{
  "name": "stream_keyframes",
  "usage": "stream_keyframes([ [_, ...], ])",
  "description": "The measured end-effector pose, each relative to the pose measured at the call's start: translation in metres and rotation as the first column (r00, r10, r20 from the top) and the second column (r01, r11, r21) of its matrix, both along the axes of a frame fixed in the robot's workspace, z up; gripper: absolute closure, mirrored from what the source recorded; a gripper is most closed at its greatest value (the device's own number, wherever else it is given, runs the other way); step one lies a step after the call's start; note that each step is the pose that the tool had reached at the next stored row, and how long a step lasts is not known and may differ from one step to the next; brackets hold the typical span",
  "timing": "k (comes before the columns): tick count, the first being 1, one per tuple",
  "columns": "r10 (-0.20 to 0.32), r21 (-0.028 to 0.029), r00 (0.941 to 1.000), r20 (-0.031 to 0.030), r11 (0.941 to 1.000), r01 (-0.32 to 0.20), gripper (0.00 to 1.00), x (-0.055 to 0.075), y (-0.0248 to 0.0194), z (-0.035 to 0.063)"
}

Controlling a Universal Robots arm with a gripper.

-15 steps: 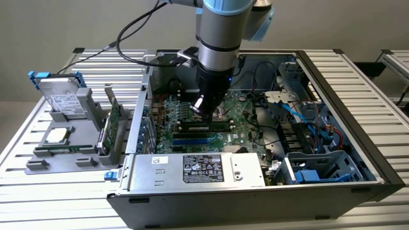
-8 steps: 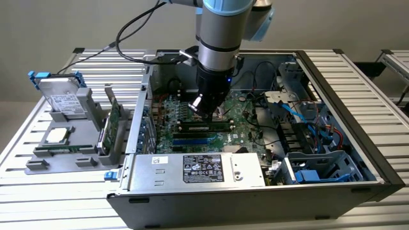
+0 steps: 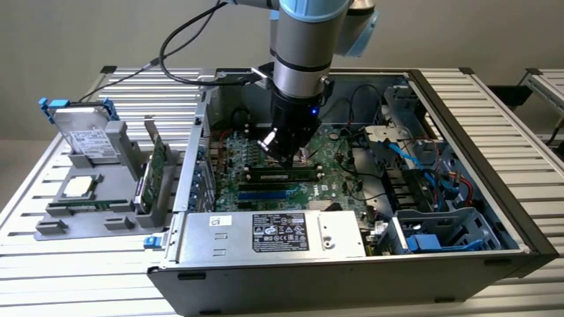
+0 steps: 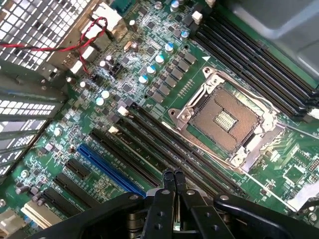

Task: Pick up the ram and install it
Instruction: 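Press down the ram until it locks into place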

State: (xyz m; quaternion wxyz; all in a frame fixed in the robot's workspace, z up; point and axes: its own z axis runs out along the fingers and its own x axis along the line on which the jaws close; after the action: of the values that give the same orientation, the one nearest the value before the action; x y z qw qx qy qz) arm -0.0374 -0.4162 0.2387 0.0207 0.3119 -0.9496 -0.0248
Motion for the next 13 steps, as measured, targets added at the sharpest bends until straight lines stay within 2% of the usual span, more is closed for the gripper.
stream_keyframes([
  [6, -0.086, 0.0004, 0.9963, -0.0001, 0.9963, 0.086, 0.90, 0.0000, 0.0000, 0.0000],
  [9, -0.129, 0.0006, 0.9916, 0.0000, 0.9916, 0.129, 0.90, 0.0000, 0.0000, 0.0000],
  [13, -0.187, 0.0007, 0.9824, -0.0001, 0.9824, 0.187, 0.90, 0.0000, 0.0000, 0.0000],
])
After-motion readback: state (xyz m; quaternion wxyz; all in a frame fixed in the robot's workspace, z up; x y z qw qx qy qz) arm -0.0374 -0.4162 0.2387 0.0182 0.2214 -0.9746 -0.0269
